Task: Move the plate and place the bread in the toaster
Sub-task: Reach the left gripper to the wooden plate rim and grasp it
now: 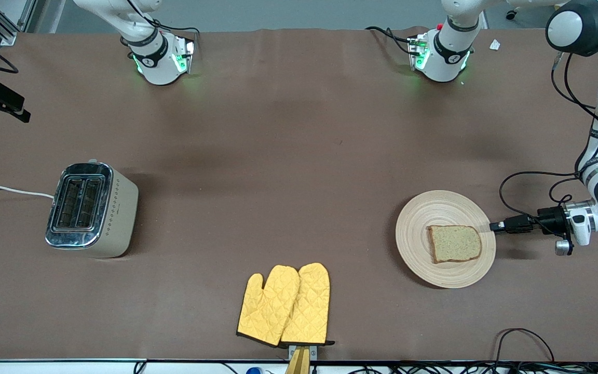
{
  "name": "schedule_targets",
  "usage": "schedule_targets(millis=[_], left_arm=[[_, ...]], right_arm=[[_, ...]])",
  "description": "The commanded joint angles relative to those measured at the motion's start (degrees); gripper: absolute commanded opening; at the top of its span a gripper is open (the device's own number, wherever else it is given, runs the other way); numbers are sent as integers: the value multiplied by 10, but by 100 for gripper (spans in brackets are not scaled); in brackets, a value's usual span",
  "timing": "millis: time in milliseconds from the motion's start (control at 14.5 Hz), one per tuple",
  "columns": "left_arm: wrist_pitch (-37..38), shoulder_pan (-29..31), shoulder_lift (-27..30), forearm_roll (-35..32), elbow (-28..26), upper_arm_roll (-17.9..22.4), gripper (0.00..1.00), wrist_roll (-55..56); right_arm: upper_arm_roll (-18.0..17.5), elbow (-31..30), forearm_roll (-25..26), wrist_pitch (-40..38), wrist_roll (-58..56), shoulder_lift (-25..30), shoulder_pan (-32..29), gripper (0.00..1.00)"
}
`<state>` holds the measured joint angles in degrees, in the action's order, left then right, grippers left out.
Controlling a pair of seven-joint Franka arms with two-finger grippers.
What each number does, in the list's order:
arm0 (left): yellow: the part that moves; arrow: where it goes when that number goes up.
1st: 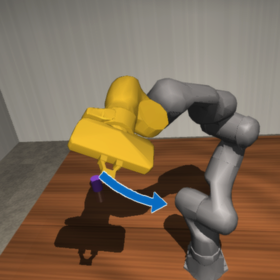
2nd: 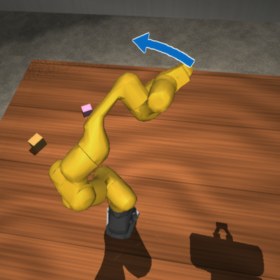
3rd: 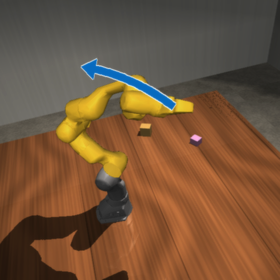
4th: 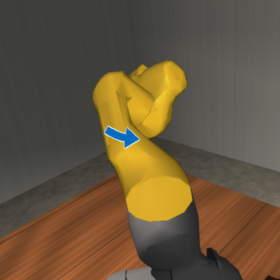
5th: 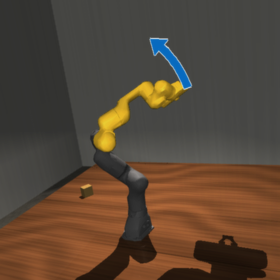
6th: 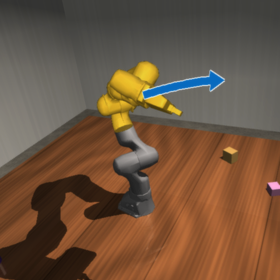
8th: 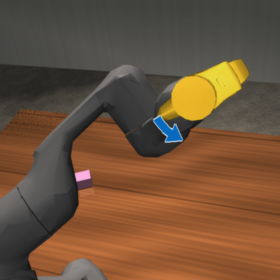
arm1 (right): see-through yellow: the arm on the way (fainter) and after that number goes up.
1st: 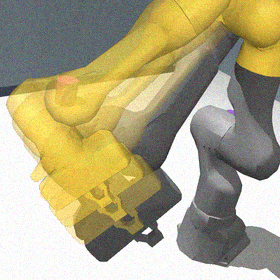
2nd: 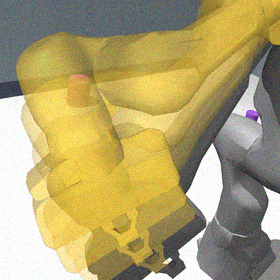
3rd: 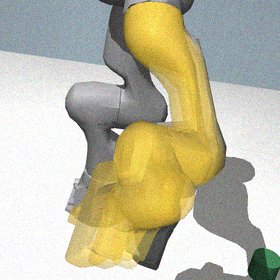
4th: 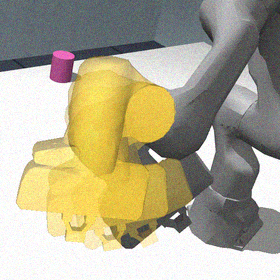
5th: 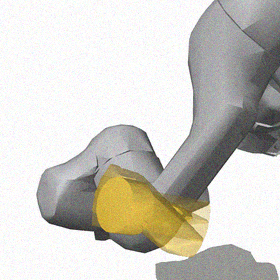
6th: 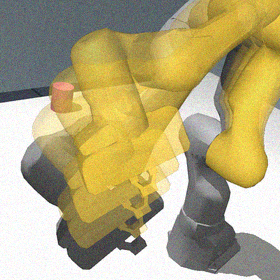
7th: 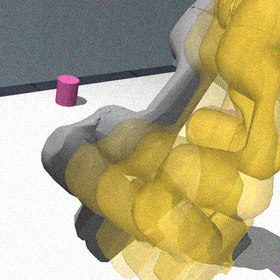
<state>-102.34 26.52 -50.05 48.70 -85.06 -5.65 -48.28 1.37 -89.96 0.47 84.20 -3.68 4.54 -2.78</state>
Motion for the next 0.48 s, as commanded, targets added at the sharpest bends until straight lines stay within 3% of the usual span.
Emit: schedule_targets(millis=[0,206,413], left_arm=[[-7,-2,-13,11,12,-1,28,-9],[-8,-3,-19,11,13,-1,26,-9],[-13,-3,-29,11,13,-3,17,-9]], right_arm=[[-7,-4,-3,-1,-3,2,-12,100],[-7,-4,-4,-1,-3,2,-12,100],[-7,-4,-4,-1,-3,2,-12,100]])
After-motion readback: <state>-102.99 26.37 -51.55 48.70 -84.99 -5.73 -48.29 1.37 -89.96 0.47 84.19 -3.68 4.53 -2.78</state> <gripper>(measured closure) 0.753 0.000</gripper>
